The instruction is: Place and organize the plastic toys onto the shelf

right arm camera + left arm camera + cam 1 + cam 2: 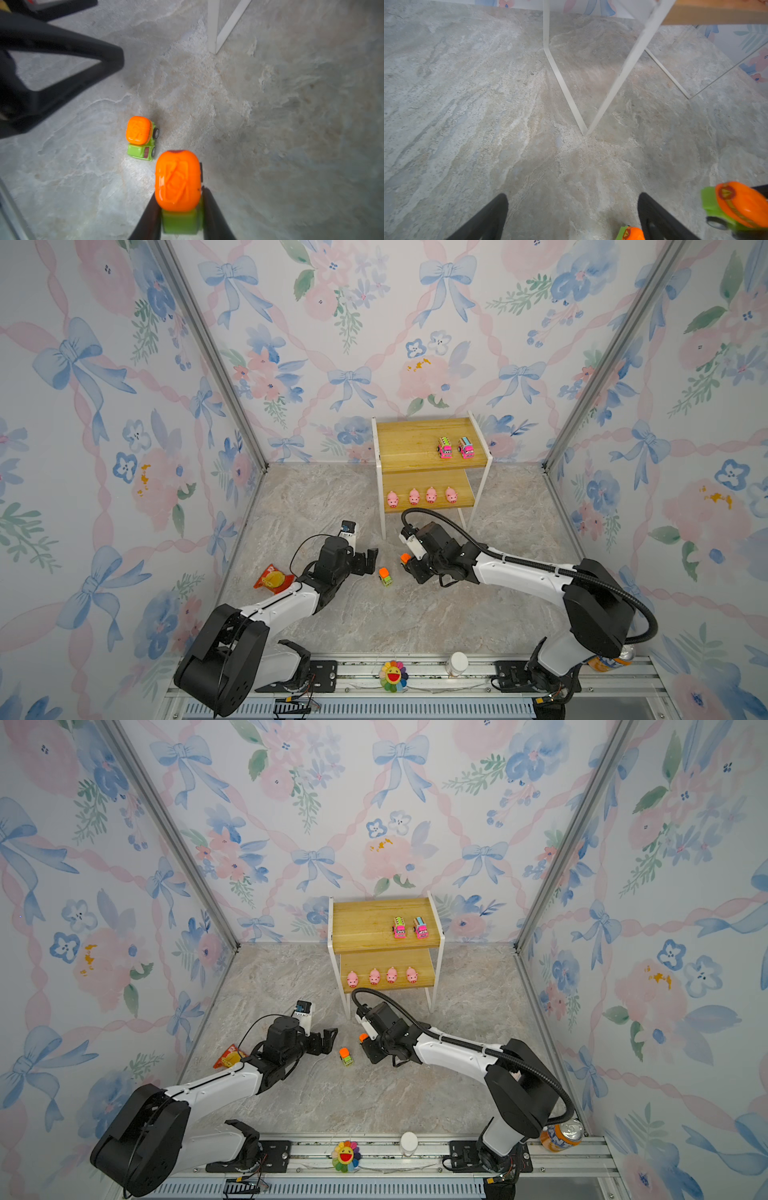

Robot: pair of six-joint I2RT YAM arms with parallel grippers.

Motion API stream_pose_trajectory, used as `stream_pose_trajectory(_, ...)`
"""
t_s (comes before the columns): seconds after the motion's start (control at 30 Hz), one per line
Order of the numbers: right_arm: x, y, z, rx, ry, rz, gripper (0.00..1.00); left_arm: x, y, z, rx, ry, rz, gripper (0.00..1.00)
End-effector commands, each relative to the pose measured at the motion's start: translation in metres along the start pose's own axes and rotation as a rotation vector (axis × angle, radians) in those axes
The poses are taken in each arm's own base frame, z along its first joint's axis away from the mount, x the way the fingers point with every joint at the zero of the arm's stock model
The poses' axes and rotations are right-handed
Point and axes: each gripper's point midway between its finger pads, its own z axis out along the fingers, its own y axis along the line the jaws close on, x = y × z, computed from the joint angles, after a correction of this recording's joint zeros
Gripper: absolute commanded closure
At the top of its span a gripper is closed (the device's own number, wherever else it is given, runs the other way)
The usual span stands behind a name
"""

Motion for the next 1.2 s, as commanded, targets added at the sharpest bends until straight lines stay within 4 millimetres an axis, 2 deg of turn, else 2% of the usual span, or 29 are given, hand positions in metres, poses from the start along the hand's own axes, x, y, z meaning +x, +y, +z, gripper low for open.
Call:
stream_pose_trajectory(0.0, -0.019, 0.013, -0.064, -0.004, 0.031, -0.028, 0.76, -0.003, 0.003, -0.003, -0.007, -0.009, 0.008, 0.02)
stream_pose_trajectory(0.1, -0.053, 0.015, -0.121, 0.029, -0.022, -0.022, 0.76, -0.005, 0.002, -0.004, -0.007, -0.006, 0.013, 0.02)
stream_pose_trajectory(0.23, -0.101, 0.014, -0.184, 0.055, -0.140, 0.023, 0.80, -0.008, 0.000, -0.002, 0.004, -0.007, 0.016, 0.02)
stream_pose_trajectory(0.3, -0.124, 0.011, -0.207, 0.080, -0.213, 0.047, 0.80, -0.011, -0.002, 0.000, 0.015, -0.007, 0.025, 0.02)
stream_pose_trajectory(0.43, -0.162, -0.008, -0.233, 0.179, -0.327, 0.110, 0.82, -0.013, -0.005, 0.004, 0.031, 0.001, 0.041, 0.02)
stream_pose_trajectory(0.63, -0.208, -0.042, -0.243, 0.235, -0.453, 0.258, 0.82, -0.021, -0.009, 0.007, 0.051, -0.005, 0.060, 0.02)
stream_pose_trajectory(0.67, -0.213, -0.050, -0.234, 0.254, -0.447, 0.273, 0.82, -0.021, -0.009, 0.007, 0.056, -0.004, 0.063, 0.02)
stream_pose_trajectory(0.8, -0.230, -0.074, -0.228, 0.312, -0.463, 0.327, 0.82, -0.024, -0.010, 0.008, 0.063, -0.006, 0.066, 0.02)
stream_pose_trajectory(0.9, -0.239, -0.085, -0.223, 0.330, -0.469, 0.357, 0.82, -0.024, -0.009, 0.009, 0.064, -0.006, 0.068, 0.02)
stream_pose_trajectory(1.17, -0.244, -0.103, -0.201, 0.362, -0.434, 0.408, 0.82, -0.023, -0.006, 0.009, 0.060, -0.004, 0.063, 0.02)
